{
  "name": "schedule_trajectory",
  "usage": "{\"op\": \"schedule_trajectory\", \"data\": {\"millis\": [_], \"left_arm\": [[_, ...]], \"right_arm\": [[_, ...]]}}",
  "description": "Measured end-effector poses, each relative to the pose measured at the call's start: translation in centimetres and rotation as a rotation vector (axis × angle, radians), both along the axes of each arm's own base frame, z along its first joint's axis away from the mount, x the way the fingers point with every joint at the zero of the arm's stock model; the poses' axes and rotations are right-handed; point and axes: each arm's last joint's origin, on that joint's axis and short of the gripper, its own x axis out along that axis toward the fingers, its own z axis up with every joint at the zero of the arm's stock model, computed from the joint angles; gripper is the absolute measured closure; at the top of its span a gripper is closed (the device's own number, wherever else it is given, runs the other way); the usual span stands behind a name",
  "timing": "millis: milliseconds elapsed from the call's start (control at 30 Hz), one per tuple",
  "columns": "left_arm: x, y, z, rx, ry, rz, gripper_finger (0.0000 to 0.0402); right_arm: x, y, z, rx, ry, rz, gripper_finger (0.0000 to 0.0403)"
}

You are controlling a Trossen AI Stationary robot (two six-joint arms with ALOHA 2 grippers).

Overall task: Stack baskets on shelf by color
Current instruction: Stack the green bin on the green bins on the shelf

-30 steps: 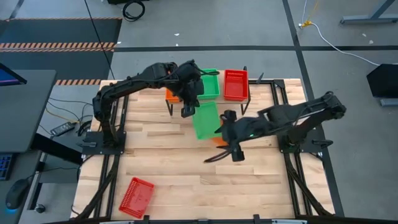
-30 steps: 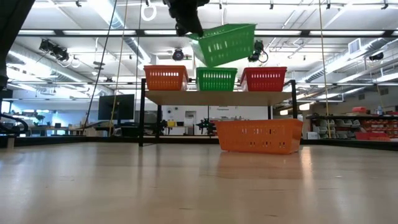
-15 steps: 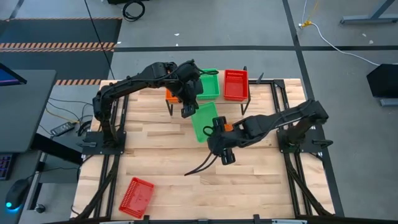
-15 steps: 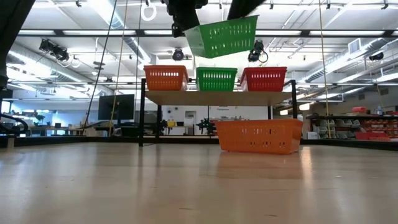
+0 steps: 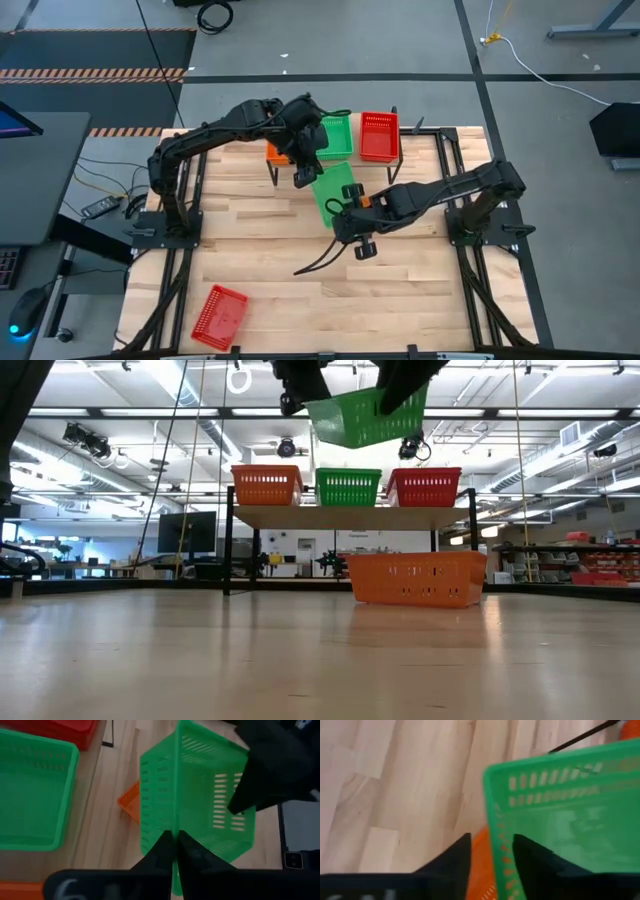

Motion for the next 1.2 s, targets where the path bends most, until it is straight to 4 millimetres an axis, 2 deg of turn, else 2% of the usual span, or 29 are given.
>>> {"op": "schedule_trajectory", "data": {"millis": [233, 300, 467, 633, 833, 1067, 1200], "left_arm": [[-0.3, -0.1, 0.4, 0.008, -0.017, 0.002, 0.0390], [-0.2, 0.0, 0.5, 0.006, -0.023, 0.010, 0.0385], [-0.5, -0.1, 1.2, 0.013, -0.062, 0.022, 0.0350], [-1.4, -0.1, 2.7, 0.111, -0.102, 0.087, 0.0313], [-4.1, 0.0, 5.6, 0.180, -0.199, 0.162, 0.0262], [-7.3, -1.7, 8.4, 0.142, -0.282, 0.213, 0.0231], [-8.0, -2.8, 9.1, 0.162, -0.302, 0.215, 0.0230]], "right_arm": [[0.0, -0.9, -0.2, -0.007, 0.021, -0.011, 0.0373], [-0.1, -1.0, 0.0, -0.011, 0.016, -0.005, 0.0393], [-0.3, -1.0, -0.2, -0.011, 0.043, 0.001, 0.0396], [-0.2, -1.0, -0.3, 0.013, 0.042, 0.015, 0.0398], [0.0, -1.4, 0.2, -0.021, -0.004, -0.011, 0.0400], [-0.5, -3.1, 3.4, -0.052, -0.204, -0.042, 0.0400], [-1.1, -4.9, 5.0, -0.092, -0.273, -0.052, 0.0400]]}}
